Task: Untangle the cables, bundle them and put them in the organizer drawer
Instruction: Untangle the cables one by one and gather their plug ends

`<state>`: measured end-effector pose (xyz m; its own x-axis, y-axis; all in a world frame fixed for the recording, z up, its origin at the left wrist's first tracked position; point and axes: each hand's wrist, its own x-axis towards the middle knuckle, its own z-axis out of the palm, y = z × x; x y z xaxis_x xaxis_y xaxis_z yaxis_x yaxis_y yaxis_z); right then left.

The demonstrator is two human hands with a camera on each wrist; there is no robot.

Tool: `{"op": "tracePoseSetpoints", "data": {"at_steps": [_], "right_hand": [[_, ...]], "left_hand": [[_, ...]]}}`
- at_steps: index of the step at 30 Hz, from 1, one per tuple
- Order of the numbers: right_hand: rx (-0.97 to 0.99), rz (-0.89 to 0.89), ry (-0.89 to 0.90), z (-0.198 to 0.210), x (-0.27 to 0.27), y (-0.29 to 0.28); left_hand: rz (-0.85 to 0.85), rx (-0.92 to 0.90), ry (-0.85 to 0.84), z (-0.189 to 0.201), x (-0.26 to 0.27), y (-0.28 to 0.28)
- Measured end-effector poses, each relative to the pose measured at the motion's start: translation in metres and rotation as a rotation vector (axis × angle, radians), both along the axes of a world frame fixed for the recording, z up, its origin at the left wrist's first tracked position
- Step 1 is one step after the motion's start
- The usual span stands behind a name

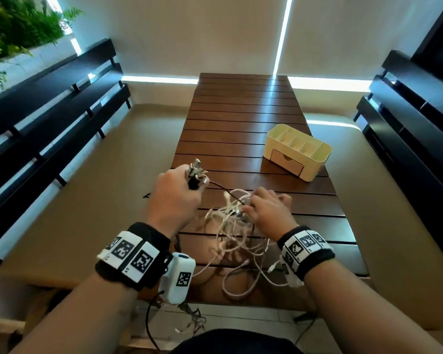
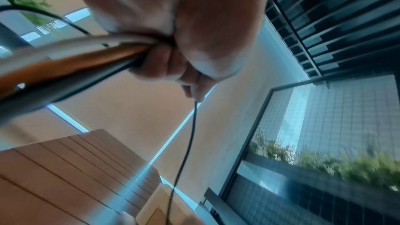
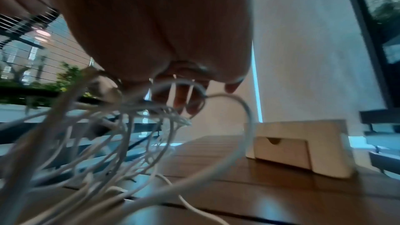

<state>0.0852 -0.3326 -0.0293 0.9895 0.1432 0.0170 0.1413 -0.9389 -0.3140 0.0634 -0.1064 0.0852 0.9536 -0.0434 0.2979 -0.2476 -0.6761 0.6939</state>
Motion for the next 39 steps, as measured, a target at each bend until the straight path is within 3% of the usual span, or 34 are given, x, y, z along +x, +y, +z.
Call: {"op": "tracePoseSetpoints", "data": {"at_steps": [3,5,9,12,17,21,25,28,32,35,39], "right_hand": [[-0.097,-0.159,-0.011,0.001,0.006,-0.014],[-0.001,-0.175,-0.050,0.009,0.008,-0.012],[0.394,-0.014,-0.012,0.026,0.002,0.013],[0.612,0.052,0.115,0.029,-0.002,0.021],[0.543,0.140,0.317,0.009,-0.008,0.013],[0.529,0.017,0.175,-0.002,-0.011,0.016],[0.702,-0.189,-0.153,0.016,-0.009,0.009],[0.777,-0.145,-0.362,0.029,-0.007,0.002],[0.717,0.021,-0.367,0.027,-0.013,0.008],[0.680,0.037,-0.388,0.018,-0.019,0.016],[0.713,0.018,-0.400,0.022,-0.028,0.020]], "left_hand": [[0.053,-0.073,0.020,0.002,-0.002,0.008],[0.060,-0.093,0.044,0.000,-0.004,0.007],[0.014,-0.179,0.071,-0.006,-0.003,0.004],[-0.021,-0.216,0.085,-0.009,-0.004,0.005],[-0.064,-0.286,0.089,-0.009,-0.009,0.010],[-0.072,-0.263,0.112,-0.014,-0.011,0.011],[-0.057,-0.078,0.253,-0.016,-0.011,0.017],[-0.094,0.046,0.317,-0.016,-0.017,0.014],[-0.125,-0.002,0.184,-0.009,-0.026,-0.006],[-0.142,-0.058,0.092,-0.003,-0.027,-0.023],[-0.166,0.019,0.122,-0.008,-0.018,-0.038]]}}
